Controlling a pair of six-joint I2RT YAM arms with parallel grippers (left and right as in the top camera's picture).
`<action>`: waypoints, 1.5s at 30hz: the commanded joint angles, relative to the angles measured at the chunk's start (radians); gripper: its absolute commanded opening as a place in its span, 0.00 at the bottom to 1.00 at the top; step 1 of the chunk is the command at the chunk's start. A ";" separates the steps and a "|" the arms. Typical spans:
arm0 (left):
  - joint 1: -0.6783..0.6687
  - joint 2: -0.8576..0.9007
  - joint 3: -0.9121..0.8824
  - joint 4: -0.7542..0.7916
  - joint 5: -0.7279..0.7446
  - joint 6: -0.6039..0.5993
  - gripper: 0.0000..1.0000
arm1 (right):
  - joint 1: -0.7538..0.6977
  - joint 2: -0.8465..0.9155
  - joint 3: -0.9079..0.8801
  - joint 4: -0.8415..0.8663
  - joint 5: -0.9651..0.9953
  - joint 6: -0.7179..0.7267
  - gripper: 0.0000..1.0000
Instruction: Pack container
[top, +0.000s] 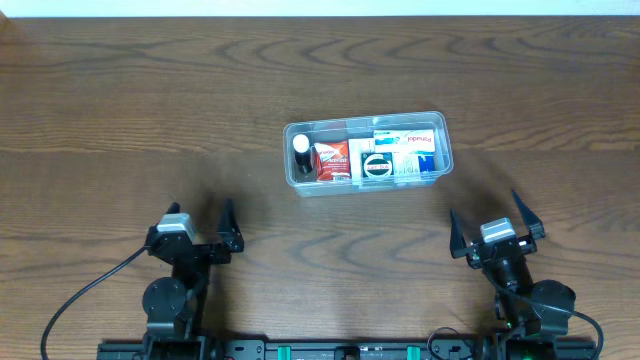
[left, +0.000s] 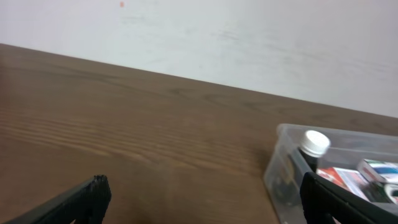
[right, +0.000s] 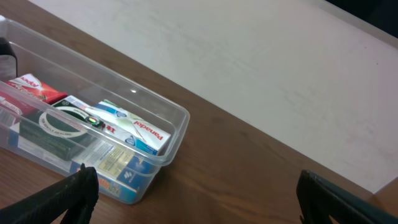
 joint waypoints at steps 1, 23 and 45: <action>0.040 -0.007 -0.015 -0.037 -0.008 0.011 0.98 | 0.009 -0.007 -0.002 -0.005 0.007 -0.010 0.99; 0.126 -0.007 -0.015 -0.037 -0.008 0.011 0.98 | 0.008 -0.007 -0.002 0.025 -0.066 -0.025 0.99; 0.125 -0.007 -0.015 -0.037 -0.008 0.011 0.98 | 0.008 -0.007 -0.002 0.074 -0.102 0.103 0.99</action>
